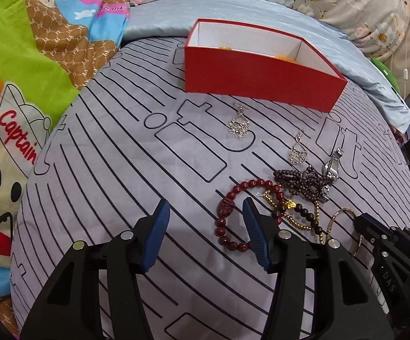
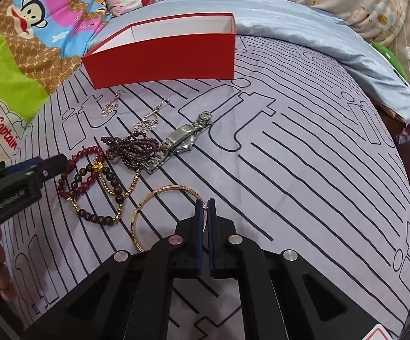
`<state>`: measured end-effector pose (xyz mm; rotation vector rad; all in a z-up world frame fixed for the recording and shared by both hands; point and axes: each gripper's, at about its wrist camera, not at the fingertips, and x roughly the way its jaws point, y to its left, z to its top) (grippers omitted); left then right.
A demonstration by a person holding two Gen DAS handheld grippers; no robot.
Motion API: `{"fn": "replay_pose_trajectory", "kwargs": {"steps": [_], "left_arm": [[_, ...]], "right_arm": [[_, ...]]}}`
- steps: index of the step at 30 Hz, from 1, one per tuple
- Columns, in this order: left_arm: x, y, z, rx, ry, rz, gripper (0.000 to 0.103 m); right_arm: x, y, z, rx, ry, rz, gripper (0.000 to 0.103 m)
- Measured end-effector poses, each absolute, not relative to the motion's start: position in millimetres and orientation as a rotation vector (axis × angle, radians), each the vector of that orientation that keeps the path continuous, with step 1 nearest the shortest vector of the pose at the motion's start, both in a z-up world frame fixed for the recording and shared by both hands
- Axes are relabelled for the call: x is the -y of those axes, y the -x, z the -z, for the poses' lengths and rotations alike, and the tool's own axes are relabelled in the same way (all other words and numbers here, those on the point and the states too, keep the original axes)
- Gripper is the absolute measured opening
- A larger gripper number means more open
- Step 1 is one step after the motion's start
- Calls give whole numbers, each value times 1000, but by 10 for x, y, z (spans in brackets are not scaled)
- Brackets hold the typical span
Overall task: Organize jewelry
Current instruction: 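Grasp the dark red bead bracelet with the left tool while the right tool grasps the gold bangle, then lift the red bracelet and gold bangle and carry both into the red box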
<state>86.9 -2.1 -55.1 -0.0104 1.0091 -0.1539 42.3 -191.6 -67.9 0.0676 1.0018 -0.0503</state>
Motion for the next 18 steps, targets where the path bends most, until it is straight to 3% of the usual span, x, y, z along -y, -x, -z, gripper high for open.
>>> {"fn": "replay_pose_trajectory", "kwargs": {"steps": [8, 15, 18], "left_arm": [[142, -881, 665, -1017, -26, 152, 47], [154, -881, 660, -1009, -33, 178, 13], [163, -883, 653, -1012, -35, 186, 13]], "right_arm": [[1986, -377, 657, -1004, -84, 56, 3], [1985, -383, 662, -1008, -92, 52, 3], [1975, -390, 664, -1011, -89, 50, 3]]}}
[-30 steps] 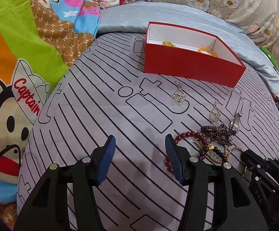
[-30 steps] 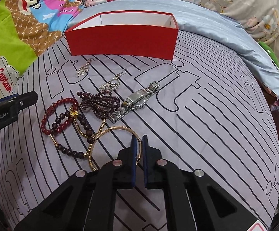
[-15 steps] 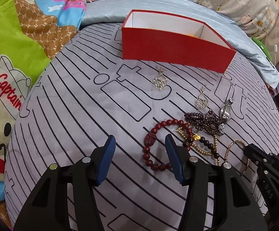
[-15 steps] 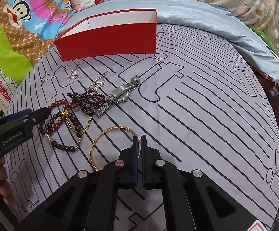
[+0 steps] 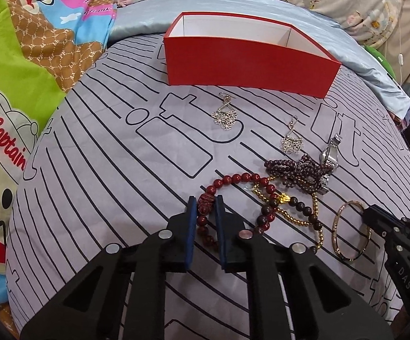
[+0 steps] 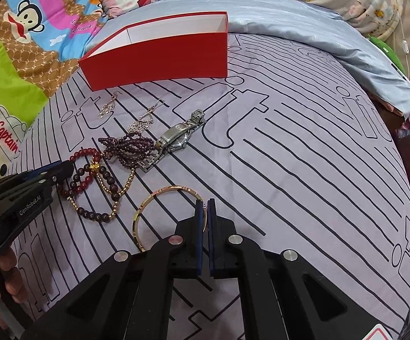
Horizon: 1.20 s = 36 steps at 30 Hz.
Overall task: Organize jewelry
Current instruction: 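Lift the red bracelet and gold bangle and carry both into the red box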
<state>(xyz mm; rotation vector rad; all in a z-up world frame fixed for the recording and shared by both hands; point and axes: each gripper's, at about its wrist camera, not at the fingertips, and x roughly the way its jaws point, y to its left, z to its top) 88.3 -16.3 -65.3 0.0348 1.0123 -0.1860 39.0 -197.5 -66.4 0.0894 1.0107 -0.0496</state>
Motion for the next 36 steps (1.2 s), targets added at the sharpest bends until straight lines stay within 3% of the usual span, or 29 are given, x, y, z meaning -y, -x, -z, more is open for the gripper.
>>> {"fn": "replay_pose_trajectory", "kwargs": {"steps": [36], "left_arm": [[143, -948, -432, -830, 75, 264, 12]], "right_arm": [[1972, -479, 161, -892, -95, 20, 3]]}}
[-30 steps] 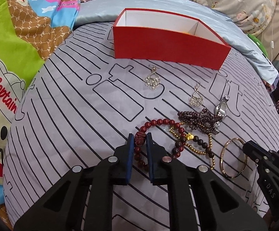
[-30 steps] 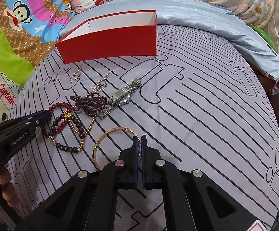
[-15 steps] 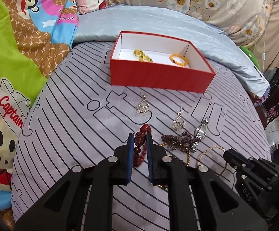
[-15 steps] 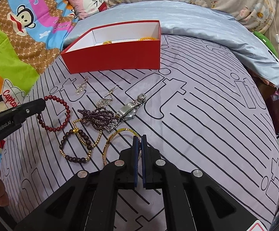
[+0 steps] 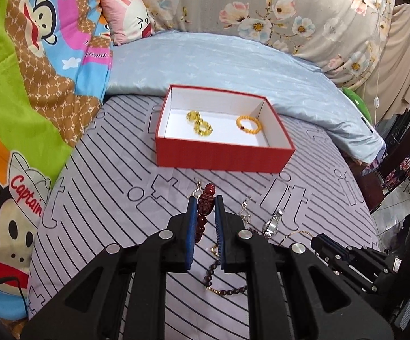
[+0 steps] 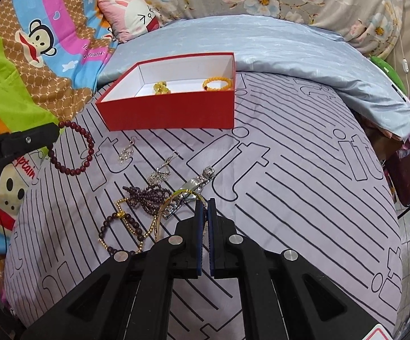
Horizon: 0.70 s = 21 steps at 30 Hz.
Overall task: Organize jewelry
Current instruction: 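Lift the red bracelet and gold bangle and carry both into the red box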
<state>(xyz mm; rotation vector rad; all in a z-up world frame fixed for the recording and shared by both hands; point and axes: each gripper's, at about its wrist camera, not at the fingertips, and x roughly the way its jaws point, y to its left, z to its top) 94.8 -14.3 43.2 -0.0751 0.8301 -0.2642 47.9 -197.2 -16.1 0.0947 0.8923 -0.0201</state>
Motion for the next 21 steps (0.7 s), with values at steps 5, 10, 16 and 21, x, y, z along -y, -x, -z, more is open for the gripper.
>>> {"fn": "replay_pose_trajectory", "kwargs": {"steps": [5, 10, 16, 21], "left_arm": [[127, -1006, -561, -800, 76, 260, 12], [120, -1131, -653, -781, 89, 259, 12], [176, -1401, -770, -751, 88, 255, 12], [241, -1679, -812, -734, 74, 244, 12]], "right_arm": [[2020, -533, 74, -874, -112, 13, 3], [2048, -632, -58, -848, -121, 2, 3], [2098, -898, -301, -794, -122, -12, 3], [2132, -1254, -485, -749, -120, -10, 3]]}}
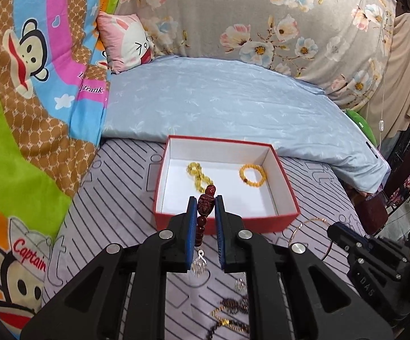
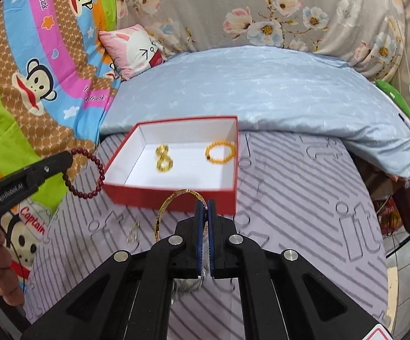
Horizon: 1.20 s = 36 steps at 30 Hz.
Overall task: Organize jewelry
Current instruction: 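Lift the red bracelet and gold bangle and carry both into the red box, then open both tools to release the bracelet and bangle in the box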
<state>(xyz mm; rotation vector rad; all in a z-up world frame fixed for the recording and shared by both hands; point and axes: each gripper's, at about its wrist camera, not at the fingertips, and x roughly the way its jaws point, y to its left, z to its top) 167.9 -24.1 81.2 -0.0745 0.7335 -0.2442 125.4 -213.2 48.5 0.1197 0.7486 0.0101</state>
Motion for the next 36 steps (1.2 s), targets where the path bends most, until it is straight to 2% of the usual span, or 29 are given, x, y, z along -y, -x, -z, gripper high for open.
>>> {"fn": "replay_pose_trajectory", "kwargs": {"steps": [7, 18, 30, 32, 33, 34, 36], "left_arm": [[318, -2135, -750, -740, 61, 211, 12], [362, -2639, -462, -781, 33, 160, 12], [393, -2818, -236, -826, 22, 153, 13], [411, -2804, -226, -825, 13, 154, 14], [419, -2798, -224, -825, 8, 150, 21], [419, -2797, -224, -826, 5, 142, 37], [397, -2772, -239, -816, 13, 122, 59]], "right_arm": [[2181, -1778, -578, -735, -116, 5, 3], [2105, -2292, -416, -770, -68, 15, 0], [2326, -2289, -303, -791, -107, 60, 1], [2325, -2243, -316, -782, -107, 61, 4], [2312, -2229, -319, -780, -103, 61, 5], [2295, -2216, -318, -779, -97, 63, 7], [2252, -2179, -320, -776, -80, 63, 8]]}}
